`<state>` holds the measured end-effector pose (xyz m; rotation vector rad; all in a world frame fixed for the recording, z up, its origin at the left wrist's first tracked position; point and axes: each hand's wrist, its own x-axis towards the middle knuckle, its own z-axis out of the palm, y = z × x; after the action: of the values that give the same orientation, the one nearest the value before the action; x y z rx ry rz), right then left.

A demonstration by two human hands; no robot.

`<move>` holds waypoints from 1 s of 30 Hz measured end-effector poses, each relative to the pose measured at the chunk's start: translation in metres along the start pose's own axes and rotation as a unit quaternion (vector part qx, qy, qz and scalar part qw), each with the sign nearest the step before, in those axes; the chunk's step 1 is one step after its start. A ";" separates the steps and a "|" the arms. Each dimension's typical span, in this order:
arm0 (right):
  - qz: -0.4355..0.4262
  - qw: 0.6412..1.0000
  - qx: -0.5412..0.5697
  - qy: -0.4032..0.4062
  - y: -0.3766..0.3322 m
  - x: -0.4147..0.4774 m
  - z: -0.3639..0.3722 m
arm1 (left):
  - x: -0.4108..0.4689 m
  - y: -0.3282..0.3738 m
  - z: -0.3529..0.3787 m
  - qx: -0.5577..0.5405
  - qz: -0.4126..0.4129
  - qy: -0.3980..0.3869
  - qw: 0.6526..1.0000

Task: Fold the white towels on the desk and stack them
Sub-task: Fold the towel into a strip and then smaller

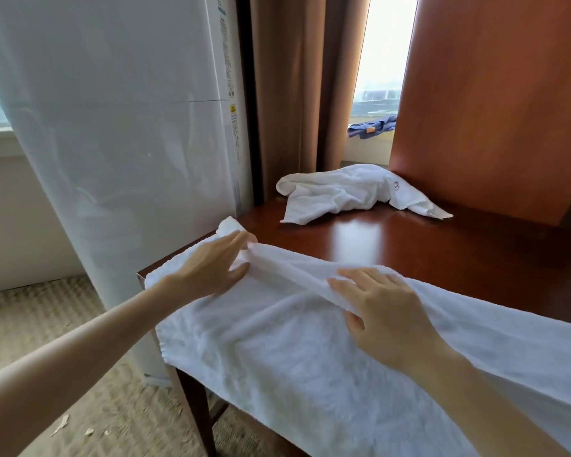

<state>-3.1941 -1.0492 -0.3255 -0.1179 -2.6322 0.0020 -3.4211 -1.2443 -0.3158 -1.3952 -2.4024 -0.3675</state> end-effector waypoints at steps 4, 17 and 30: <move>0.041 0.996 0.018 -0.082 0.006 -0.003 0.012 | 0.008 -0.007 0.007 0.058 -0.059 0.032 0.996; 0.089 0.988 0.067 -0.109 0.009 -0.001 0.011 | 0.001 -0.046 -0.013 -0.042 -0.090 -0.095 0.991; 0.088 0.976 0.022 -0.196 0.006 -0.002 0.013 | 0.010 -0.054 -0.004 0.074 -0.002 -0.011 0.997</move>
<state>-3.1984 -1.0434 -0.3376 -0.3694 -3.0033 0.1580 -3.4726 -1.2639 -0.3112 -1.3361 -2.3973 -0.1723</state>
